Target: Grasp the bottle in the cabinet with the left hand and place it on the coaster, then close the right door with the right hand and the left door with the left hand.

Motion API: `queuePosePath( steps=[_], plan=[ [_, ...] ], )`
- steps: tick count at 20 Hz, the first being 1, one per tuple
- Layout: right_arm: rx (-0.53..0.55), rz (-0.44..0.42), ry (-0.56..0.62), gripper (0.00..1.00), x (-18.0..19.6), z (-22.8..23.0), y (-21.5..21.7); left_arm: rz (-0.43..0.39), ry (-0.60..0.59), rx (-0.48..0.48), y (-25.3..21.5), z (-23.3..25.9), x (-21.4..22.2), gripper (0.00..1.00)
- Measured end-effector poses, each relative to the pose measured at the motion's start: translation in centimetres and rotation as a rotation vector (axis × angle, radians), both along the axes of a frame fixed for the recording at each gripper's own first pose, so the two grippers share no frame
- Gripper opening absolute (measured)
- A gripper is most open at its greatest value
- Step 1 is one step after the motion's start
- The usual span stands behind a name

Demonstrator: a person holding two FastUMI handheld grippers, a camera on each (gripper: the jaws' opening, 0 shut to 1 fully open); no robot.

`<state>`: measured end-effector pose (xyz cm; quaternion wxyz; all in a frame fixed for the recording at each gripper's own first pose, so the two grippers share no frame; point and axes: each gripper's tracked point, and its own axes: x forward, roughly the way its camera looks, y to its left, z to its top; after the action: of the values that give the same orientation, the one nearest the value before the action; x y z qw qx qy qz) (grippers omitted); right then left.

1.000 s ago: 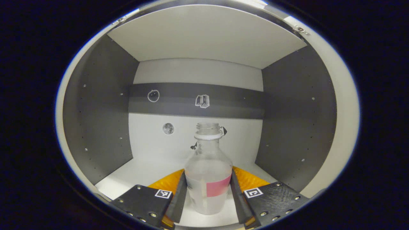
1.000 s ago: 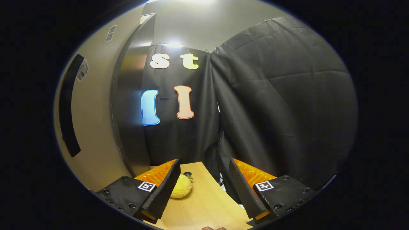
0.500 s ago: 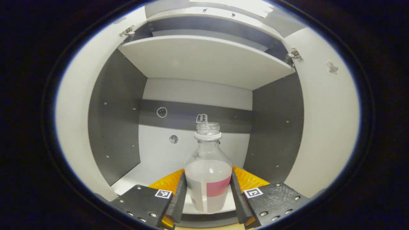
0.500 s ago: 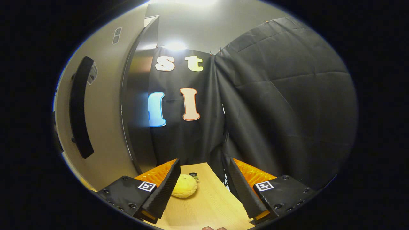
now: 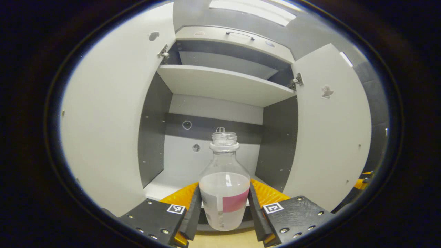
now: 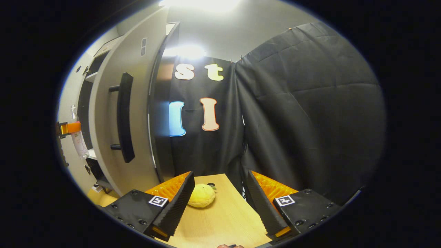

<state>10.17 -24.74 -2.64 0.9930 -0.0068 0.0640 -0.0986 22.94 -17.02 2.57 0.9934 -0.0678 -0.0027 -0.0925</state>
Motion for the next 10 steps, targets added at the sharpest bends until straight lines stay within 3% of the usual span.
queuePosePath(
  steps=[3,4,5,6,7,8,9,10],
  plan=[
    [0.029,0.0,-0.031,0.95,-1.3,1.3,0.5,-0.015,-0.019,0.025,0.6,-1.8,-3.3,0.66],
    [0.029,-0.005,-0.041,0.94,-1.7,1.8,0.5,-0.017,-0.018,0.037,0.6,-3.0,-4.4,0.58],
    [0.025,-0.011,-0.048,0.94,-2.1,2.1,0.5,-0.022,-0.016,0.04,0.7,-4.1,-5.5,0.74],
    [0.021,-0.014,-0.054,0.94,-2.4,2.5,0.6,-0.027,-0.01,0.042,0.7,-5.5,-6.5,0.58],
    [0.016,-0.014,-0.058,0.94,-2.8,2.7,0.7,-0.032,-0.006,0.047,1.2,-6.5,-7.2,0.58],
    [0.008,-0.016,-0.062,0.94,-3.1,3.1,0.8,-0.039,-0.001,0.057,1.2,-7.8,-7.9,0.66],
    [0.001,-0.015,-0.067,0.94,-3.5,3.1,0.7,-0.045,0.008,0.07,1.3,-9.3,-8.6,0.58],
    [-0.001,-0.017,-0.067,0.97,-3.8,3.3,0.8,-0.048,0.019,0.081,1.4,-10.9,-9.4,0.74]
  ],
)
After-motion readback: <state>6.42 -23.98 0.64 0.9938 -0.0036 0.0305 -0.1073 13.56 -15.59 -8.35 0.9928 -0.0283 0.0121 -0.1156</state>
